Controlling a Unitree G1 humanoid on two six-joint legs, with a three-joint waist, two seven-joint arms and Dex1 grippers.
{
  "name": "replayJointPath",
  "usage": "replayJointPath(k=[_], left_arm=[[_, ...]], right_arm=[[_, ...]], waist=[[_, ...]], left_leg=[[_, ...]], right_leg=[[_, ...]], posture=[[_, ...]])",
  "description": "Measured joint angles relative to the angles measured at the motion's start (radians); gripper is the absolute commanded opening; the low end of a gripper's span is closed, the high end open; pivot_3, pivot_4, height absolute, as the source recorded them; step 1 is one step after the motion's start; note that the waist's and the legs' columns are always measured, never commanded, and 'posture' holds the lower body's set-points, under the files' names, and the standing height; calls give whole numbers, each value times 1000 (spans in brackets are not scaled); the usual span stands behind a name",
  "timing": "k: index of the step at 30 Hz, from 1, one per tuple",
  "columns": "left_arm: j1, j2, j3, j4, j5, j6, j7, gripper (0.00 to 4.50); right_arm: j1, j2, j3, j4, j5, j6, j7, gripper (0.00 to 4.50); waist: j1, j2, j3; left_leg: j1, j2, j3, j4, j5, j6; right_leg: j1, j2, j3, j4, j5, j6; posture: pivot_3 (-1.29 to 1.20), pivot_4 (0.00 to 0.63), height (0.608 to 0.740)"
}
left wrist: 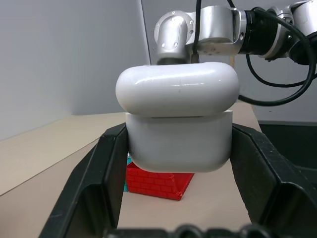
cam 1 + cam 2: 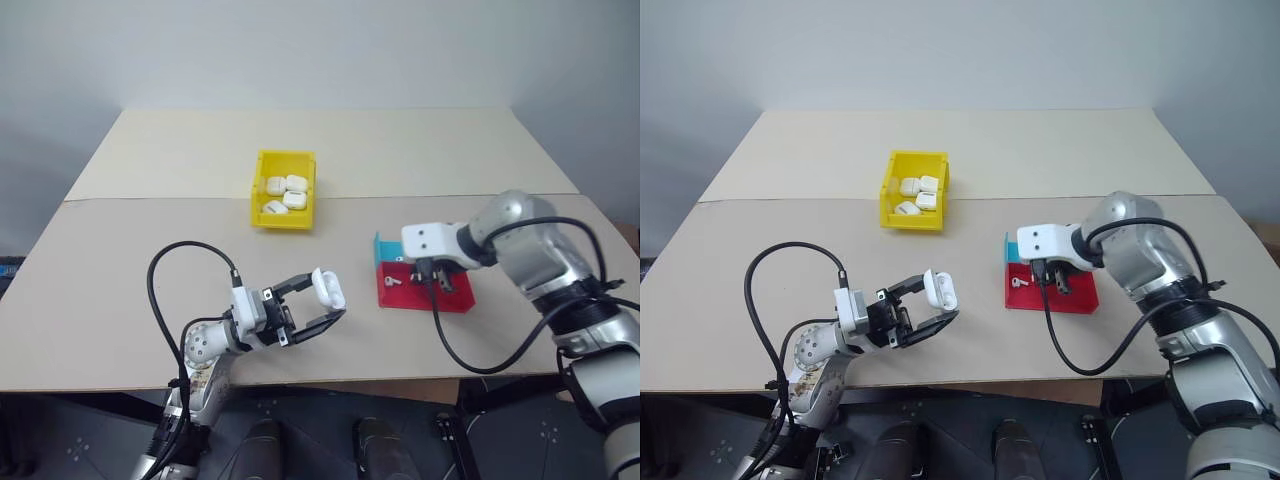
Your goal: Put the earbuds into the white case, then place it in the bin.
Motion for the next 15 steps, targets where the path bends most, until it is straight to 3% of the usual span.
replayJointPath(k=[7,12,15], left_arm=[[-48,-4,1,-48,-45,73,2,2781],[-137,-35,-2,-57,-91,155,7,2781],[-179,-37,-5,-54,-98,172,-7,2781]], right_arm=[[10,-20,-358,-262,248,367,-80,766],[22,78,-698,-421,477,621,-214,766],[117,82,-745,-502,508,638,-308,766]], waist=[[-1,0,0],[0,0,0],[0,0,0]], left_leg=[[0,0,-1,0,0,0],[0,0,-1,0,0,0],[0,-1,-2,0,0,0]], right_leg=[[0,0,-1,0,0,0],[1,0,-1,0,-1,3],[2,0,-1,-1,-4,9]], posture=[[0,150,740],[0,150,740],[0,150,740]])
